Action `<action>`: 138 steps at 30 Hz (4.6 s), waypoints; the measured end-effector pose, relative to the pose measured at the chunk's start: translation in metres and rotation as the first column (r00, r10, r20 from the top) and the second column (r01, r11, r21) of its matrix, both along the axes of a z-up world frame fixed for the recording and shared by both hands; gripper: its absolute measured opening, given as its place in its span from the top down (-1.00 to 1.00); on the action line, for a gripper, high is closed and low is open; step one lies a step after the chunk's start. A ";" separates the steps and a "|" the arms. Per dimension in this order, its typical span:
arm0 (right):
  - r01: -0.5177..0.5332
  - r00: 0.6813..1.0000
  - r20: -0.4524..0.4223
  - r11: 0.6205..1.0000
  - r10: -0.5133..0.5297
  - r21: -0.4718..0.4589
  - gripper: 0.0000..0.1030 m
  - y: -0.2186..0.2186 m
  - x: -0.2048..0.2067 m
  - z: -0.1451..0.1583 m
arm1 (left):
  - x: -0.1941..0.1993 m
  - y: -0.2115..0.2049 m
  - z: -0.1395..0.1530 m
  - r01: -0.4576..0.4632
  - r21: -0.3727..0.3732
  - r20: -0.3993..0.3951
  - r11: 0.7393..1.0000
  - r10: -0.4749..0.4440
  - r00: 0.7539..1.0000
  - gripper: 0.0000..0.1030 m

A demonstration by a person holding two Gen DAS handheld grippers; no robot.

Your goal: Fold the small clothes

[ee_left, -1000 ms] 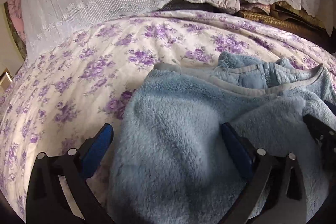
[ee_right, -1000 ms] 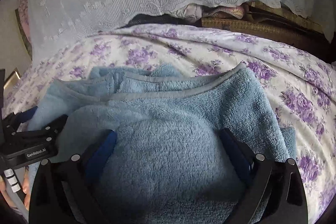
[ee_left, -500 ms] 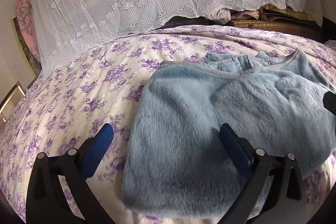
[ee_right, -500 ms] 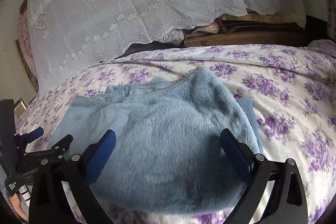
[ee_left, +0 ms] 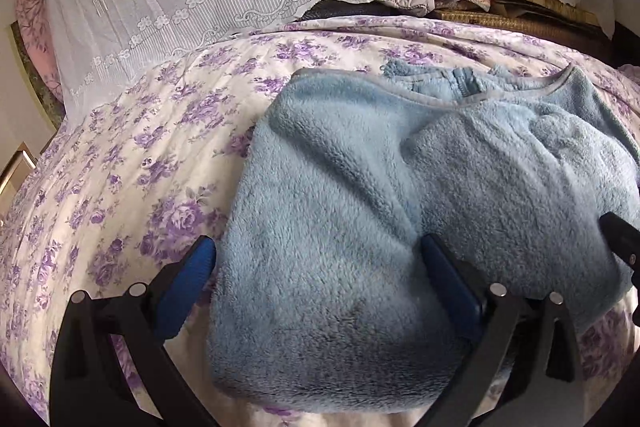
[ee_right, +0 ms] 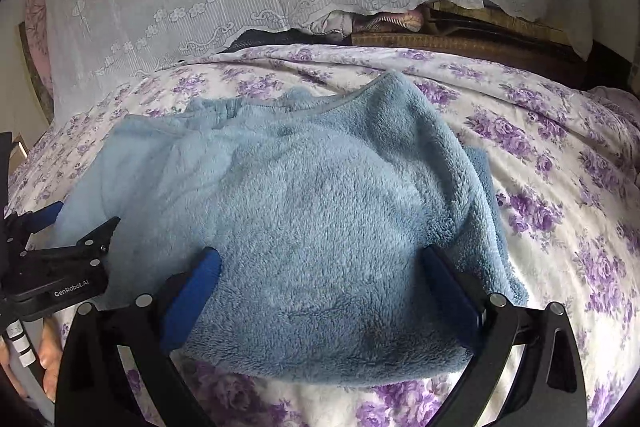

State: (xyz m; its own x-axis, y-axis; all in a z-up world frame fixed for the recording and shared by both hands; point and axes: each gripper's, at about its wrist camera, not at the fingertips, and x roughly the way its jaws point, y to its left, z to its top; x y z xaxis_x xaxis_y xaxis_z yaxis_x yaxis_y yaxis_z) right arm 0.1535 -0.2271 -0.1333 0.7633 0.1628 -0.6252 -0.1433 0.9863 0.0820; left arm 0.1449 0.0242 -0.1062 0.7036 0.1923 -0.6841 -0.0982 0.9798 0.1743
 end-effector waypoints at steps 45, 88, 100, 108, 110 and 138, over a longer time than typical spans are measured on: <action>0.285 0.956 -0.260 0.643 -0.136 0.710 -0.93 -0.115 -0.012 -0.035 | -0.012 -0.024 0.034 -0.023 -0.058 -0.024 0.998 0.021 0.999 -0.92; 0.139 0.979 0.067 0.863 -0.195 0.486 0.18 -0.037 0.024 0.028 | 0.008 0.071 0.013 -0.093 -0.041 -0.054 0.995 0.090 0.994 -0.92; 0.084 0.984 0.106 0.891 -0.145 0.445 0.28 0.015 0.023 0.054 | 0.016 0.078 0.010 -0.086 -0.099 -0.080 0.991 0.078 0.994 -0.92; 0.000 0.985 0.160 0.921 -0.068 0.390 0.30 0.069 0.020 0.073 | 0.020 0.101 0.011 -0.122 -0.191 -0.102 0.974 0.104 0.989 -0.92; -0.024 0.984 0.174 0.930 -0.043 0.368 0.30 0.086 0.019 0.076 | 0.021 0.108 0.012 -0.142 -0.204 -0.103 0.969 0.123 0.987 -0.92; -0.535 0.771 0.208 0.790 0.602 -0.299 -0.51 0.195 -0.086 0.070 | 0.013 0.180 0.033 -0.325 -0.275 -0.057 0.905 0.323 0.945 -0.92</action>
State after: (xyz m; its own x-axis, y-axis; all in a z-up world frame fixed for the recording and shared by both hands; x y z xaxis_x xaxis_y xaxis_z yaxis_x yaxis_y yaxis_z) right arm 0.0679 -0.0325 -0.0634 0.7168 0.5129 -0.4725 -0.6667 0.7026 -0.2487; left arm 0.1578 0.2037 -0.0734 0.6276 0.2102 -0.7496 -0.4181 0.9032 -0.0969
